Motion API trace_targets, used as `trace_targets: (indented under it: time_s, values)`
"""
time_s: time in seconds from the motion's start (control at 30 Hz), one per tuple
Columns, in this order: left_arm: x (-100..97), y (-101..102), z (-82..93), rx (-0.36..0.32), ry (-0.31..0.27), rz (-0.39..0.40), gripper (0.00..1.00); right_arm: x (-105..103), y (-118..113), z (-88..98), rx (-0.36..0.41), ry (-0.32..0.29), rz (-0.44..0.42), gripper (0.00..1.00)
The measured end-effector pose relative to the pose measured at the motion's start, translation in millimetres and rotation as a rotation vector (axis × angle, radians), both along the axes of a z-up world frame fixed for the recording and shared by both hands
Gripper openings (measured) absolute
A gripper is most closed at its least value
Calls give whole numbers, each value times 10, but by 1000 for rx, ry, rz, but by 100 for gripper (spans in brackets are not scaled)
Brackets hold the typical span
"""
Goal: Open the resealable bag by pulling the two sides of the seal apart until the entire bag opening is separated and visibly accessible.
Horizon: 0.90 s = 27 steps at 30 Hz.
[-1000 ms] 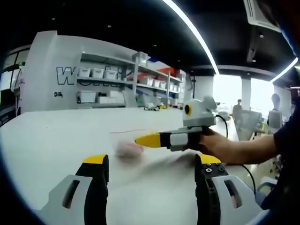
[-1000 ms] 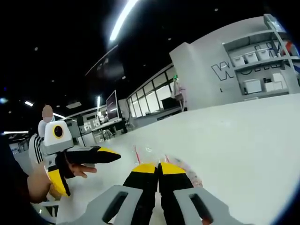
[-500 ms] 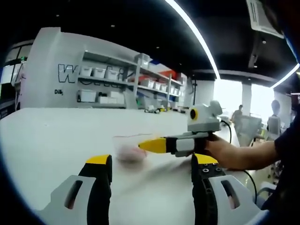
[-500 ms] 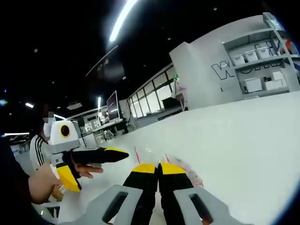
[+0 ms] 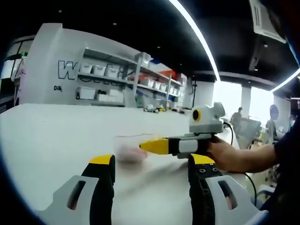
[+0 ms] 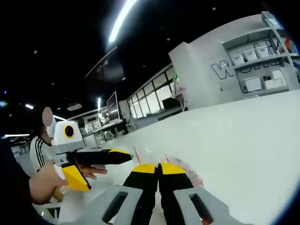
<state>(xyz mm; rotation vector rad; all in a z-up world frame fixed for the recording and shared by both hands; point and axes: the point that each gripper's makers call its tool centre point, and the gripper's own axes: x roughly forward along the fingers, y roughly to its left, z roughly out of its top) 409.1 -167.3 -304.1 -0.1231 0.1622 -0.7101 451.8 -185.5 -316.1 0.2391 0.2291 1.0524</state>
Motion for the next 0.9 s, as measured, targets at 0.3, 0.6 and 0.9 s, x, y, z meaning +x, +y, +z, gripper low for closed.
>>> trace_targets:
  time_s: [0.3, 0.6, 0.9]
  values:
    - [17, -21, 2, 3, 4, -5, 59, -12, -5, 0, 1, -1, -1, 0]
    - [38, -25, -5, -5, 11, -7, 58, -22, -6, -2, 2, 0, -1, 0]
    - [54, -52, -10, -19, 20, -17, 55, -27, -9, -2, 1, -1, -3, 0]
